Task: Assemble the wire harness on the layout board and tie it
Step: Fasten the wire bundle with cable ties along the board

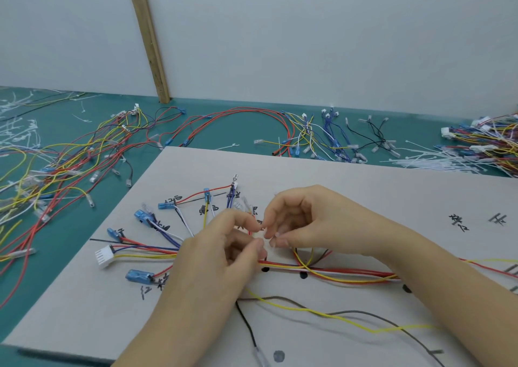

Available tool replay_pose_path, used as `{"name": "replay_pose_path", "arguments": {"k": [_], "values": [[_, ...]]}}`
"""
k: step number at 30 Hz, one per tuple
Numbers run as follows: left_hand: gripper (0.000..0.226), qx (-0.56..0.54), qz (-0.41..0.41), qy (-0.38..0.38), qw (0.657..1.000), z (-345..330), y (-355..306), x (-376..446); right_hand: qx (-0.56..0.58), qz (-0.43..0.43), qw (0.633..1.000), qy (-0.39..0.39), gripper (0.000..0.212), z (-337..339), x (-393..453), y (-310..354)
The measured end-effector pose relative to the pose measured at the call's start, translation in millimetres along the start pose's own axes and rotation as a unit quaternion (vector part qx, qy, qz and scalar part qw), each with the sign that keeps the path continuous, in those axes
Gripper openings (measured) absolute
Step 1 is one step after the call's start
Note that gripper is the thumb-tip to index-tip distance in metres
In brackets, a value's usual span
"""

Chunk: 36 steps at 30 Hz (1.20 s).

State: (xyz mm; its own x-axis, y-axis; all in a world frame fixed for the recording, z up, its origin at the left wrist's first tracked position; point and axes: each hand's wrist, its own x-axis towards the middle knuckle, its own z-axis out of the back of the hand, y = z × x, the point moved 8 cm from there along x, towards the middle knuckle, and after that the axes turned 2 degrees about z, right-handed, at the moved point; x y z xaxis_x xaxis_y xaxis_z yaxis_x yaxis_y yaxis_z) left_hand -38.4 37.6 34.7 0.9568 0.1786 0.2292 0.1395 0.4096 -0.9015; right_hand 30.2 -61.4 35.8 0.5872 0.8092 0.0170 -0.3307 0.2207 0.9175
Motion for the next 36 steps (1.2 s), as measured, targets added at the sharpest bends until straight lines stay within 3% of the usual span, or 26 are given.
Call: {"name": "replay_pose_path", "arguments": {"k": [6, 9, 13, 18, 22, 30, 36], "values": [[0.036, -0.055, 0.032, 0.026, 0.998, 5.5, 10.0, -1.3, 0.019, -0.012, 0.999, 0.029, 0.034, -0.1, -1.4, -1.8], [0.041, -0.007, 0.022, 0.027, 0.999, 9.1, 8.5, -6.8, 0.03, -0.023, 0.999, 0.009, 0.031, 3.7, -1.3, -4.8], [0.03, 0.109, -0.056, -0.024, 0.992, 15.8, -4.5, -20.0, 0.002, -0.031, 0.999, -0.04, 0.028, 6.1, 1.7, -10.8], [0.017, 0.2, -0.132, -0.017, 0.971, 6.2, -15.1, -31.3, -0.039, -0.054, 0.995, -0.071, 0.028, 5.9, 4.1, -17.6], [0.006, 0.205, -0.165, -0.02, 0.965, -4.7, -22.6, -38.5, -0.093, -0.042, 0.992, -0.075, 0.03, 2.3, 4.4, -14.2], [0.02, 0.201, -0.21, -0.006, 0.957, -12.0, -33.7, -31.6, -0.11, -0.006, 0.993, -0.05, 0.031, -2.4, 2.9, -6.9], [0.016, 0.129, -0.093, -0.03, 0.987, 2.5, -15.0, -20.9, -0.002, 0.001, 1.0, -0.022, 0.032, 2.6, 2.2, -6.6]]}}
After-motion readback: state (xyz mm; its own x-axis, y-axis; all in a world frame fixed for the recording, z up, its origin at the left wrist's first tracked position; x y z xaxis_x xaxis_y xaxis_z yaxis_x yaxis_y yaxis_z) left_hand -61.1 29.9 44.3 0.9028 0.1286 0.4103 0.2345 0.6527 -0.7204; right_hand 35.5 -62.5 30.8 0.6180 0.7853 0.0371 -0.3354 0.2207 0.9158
